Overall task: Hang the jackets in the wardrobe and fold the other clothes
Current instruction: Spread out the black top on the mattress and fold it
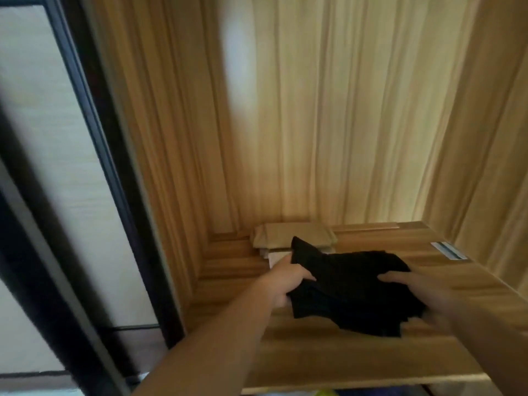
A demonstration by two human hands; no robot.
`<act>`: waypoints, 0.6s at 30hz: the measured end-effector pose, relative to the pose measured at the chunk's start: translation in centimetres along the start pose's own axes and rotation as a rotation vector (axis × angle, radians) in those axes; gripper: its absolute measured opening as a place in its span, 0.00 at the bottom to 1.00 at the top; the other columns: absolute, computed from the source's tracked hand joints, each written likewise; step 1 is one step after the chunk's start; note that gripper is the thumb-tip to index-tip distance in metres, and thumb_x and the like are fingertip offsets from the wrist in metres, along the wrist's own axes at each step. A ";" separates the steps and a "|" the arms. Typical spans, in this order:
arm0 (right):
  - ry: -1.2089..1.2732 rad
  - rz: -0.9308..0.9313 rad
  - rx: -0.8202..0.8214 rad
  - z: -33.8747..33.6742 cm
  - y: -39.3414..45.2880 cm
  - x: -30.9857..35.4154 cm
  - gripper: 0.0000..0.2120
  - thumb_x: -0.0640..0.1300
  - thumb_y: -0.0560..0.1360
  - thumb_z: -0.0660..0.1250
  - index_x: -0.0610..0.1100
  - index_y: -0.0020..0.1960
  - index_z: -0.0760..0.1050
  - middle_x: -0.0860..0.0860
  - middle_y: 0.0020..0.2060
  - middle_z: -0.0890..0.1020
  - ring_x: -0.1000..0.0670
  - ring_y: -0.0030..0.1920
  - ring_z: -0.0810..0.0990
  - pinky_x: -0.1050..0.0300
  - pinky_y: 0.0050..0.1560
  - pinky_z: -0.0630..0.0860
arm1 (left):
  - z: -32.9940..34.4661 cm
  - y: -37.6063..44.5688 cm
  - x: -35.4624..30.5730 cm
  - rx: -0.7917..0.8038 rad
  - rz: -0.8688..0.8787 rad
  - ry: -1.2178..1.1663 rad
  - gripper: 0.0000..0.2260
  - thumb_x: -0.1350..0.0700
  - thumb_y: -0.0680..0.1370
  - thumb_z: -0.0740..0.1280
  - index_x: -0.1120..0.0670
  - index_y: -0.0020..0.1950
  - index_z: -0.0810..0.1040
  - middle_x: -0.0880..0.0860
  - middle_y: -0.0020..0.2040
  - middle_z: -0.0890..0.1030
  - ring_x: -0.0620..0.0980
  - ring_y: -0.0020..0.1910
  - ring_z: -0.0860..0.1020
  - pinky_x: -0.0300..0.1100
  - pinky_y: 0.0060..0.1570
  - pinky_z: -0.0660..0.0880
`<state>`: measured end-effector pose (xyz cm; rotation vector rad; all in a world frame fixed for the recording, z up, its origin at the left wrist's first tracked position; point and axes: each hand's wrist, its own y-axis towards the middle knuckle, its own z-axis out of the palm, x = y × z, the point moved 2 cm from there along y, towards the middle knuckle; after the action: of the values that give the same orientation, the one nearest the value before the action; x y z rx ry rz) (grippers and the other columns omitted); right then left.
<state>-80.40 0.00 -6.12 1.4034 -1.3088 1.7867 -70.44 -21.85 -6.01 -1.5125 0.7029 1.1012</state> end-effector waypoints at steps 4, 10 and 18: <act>0.053 -0.102 0.061 2.8 6.8 3.0 0.20 0.40 0.72 0.71 0.45 0.63 0.73 0.41 0.56 0.80 0.39 0.54 0.79 0.46 0.47 0.78 | -3.3 4.2 -2.3 -0.254 0.041 -0.081 0.18 0.63 0.76 0.64 0.52 0.65 0.71 0.60 0.57 0.78 0.60 0.55 0.79 0.57 0.58 0.77; -0.013 -0.069 0.092 5.6 14.9 3.5 0.23 0.45 0.71 0.74 0.44 0.64 0.72 0.43 0.54 0.80 0.41 0.53 0.80 0.46 0.50 0.79 | -7.2 11.0 -0.7 -0.494 0.103 -0.027 0.27 0.59 0.74 0.65 0.46 0.72 0.66 0.55 0.65 0.75 0.57 0.60 0.76 0.56 0.61 0.74; -0.264 -0.090 0.031 5.7 18.2 -0.2 0.23 0.41 0.73 0.73 0.44 0.67 0.72 0.46 0.51 0.81 0.45 0.48 0.81 0.48 0.52 0.79 | -8.3 12.9 3.0 -0.609 0.177 0.156 0.26 0.71 0.77 0.62 0.50 0.71 0.69 0.54 0.65 0.75 0.51 0.55 0.76 0.33 0.39 0.75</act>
<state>-93.13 -12.41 -13.05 1.7346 -1.3271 1.6106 -78.33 -32.56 -14.23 -2.0991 0.6455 1.4251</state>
